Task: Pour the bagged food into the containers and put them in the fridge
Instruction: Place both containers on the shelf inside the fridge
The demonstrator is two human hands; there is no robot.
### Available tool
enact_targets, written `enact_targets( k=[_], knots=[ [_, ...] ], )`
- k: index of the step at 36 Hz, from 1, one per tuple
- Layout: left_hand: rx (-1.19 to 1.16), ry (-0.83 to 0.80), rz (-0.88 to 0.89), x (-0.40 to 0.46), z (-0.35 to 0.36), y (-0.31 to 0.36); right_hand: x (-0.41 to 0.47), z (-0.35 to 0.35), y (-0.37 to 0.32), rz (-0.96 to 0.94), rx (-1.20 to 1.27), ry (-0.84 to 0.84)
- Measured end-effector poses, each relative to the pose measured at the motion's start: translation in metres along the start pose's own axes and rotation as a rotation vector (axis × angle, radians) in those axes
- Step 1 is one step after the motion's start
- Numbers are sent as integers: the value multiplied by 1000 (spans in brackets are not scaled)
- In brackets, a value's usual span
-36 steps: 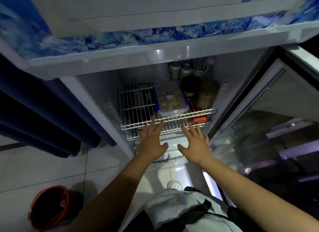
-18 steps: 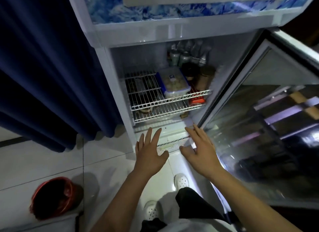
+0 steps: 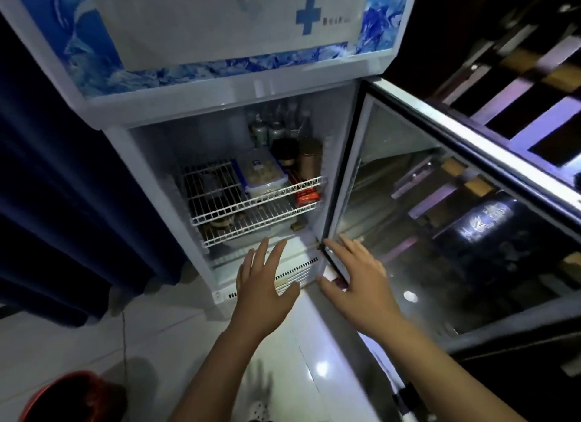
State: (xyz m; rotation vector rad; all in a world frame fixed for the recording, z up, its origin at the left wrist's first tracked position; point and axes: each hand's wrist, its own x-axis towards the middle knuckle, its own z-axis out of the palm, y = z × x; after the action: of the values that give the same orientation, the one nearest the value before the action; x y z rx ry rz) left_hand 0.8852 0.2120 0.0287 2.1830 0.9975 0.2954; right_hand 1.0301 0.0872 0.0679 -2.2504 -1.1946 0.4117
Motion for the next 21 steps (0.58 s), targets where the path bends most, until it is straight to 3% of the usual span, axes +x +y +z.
enact_targets(
  k=[10,17,21],
  knots=[
    [-43,268,-449,-149,-11,-24,-39,64,-39,-283,125,-393],
    [10,518,-845,-307,-29,-57,-124,119,-117,-551,102,-730],
    [-58,654,-969,-391,-30,-68,-183,139,-159,-676,67,-844]
  ],
)
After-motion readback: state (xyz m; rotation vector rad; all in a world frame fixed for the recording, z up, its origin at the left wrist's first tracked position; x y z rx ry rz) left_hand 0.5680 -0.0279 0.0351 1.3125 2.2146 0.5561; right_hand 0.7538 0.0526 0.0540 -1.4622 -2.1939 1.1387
